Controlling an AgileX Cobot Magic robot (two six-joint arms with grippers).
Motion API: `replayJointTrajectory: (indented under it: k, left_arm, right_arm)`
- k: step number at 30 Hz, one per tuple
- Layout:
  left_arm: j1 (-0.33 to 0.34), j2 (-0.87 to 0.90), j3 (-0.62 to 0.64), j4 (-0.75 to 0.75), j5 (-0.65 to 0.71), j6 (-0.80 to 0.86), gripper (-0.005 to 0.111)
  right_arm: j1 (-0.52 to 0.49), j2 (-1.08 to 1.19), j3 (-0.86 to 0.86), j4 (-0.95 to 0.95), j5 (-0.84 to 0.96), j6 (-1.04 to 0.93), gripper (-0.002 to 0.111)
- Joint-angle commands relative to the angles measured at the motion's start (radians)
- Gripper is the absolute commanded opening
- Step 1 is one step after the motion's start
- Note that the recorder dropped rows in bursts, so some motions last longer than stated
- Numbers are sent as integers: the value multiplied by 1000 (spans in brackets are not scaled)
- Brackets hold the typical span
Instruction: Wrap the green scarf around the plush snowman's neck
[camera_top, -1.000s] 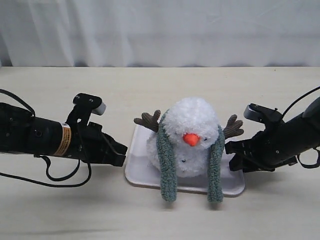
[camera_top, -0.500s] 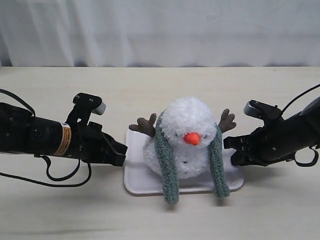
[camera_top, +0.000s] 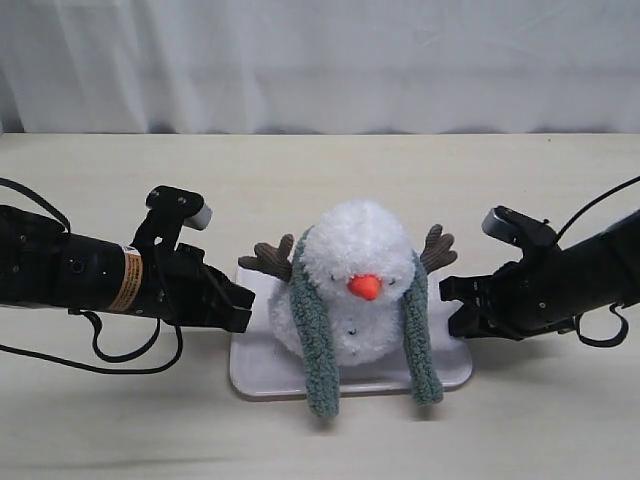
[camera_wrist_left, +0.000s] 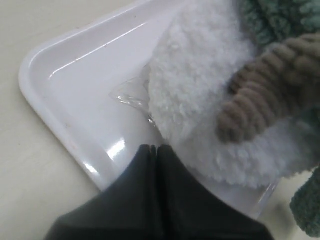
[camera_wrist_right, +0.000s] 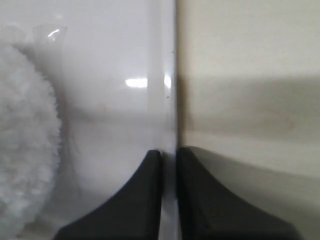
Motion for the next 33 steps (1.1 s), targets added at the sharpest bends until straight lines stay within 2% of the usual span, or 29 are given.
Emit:
replayJointTrajectory:
  k: [1, 9, 21, 24, 29, 33]
  left_arm:
    - [5, 2, 2, -7, -2, 2, 0]
    - [5, 2, 2, -7, 1, 9, 0]
    - [5, 2, 2, -11, 1, 17, 0]
    - [5, 2, 2, -11, 1, 17, 0]
    - [5, 2, 2, -11, 3, 17, 0]
    - [5, 2, 2, -11, 3, 17, 0]
  right_arm:
    - [-3, -1, 11, 59, -66, -52, 4]
    - [-3, -1, 18, 303, -57, -242, 4]
    - [-3, -1, 18, 266, -53, -237, 5]
    - [-3, -1, 18, 241, -46, -237, 17]
    - [-3, -1, 18, 216, -36, -237, 48]
    - [-3, -6, 18, 197, -36, -229, 63]
